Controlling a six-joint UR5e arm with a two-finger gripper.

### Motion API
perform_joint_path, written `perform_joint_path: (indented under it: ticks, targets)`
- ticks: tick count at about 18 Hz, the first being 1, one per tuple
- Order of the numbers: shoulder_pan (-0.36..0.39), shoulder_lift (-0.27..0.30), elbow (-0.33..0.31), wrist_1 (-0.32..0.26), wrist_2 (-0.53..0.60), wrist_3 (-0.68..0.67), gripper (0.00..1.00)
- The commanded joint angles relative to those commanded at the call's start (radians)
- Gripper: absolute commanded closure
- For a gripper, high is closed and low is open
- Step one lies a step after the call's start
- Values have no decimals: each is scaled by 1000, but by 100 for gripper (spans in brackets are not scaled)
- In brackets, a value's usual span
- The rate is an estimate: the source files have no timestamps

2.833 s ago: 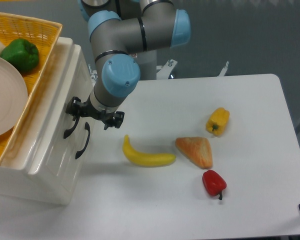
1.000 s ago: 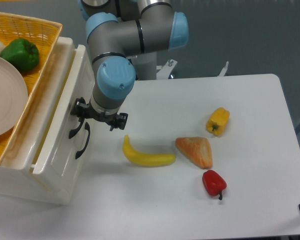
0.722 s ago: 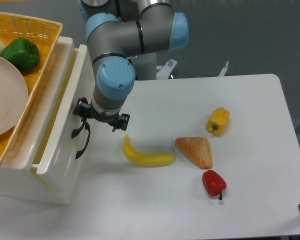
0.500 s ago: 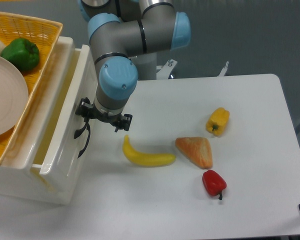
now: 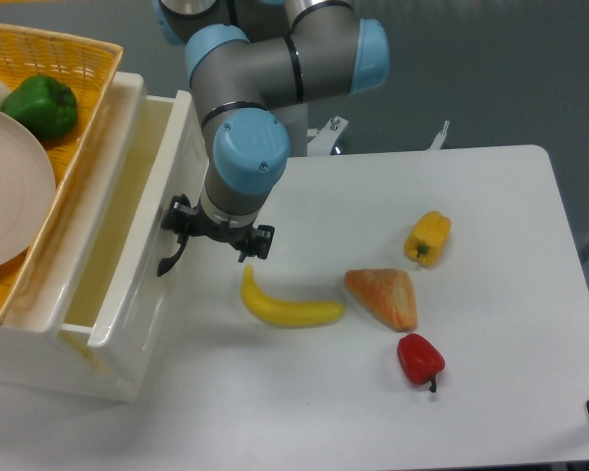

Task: Slide open the top white drawer
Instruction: 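Pull the upper white drawer outward by its handle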

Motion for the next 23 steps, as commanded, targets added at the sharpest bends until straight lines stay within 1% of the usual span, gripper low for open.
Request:
perform_joint_path:
  ticks: [23]
  targets:
    - [87, -18, 26, 0, 28, 14, 0]
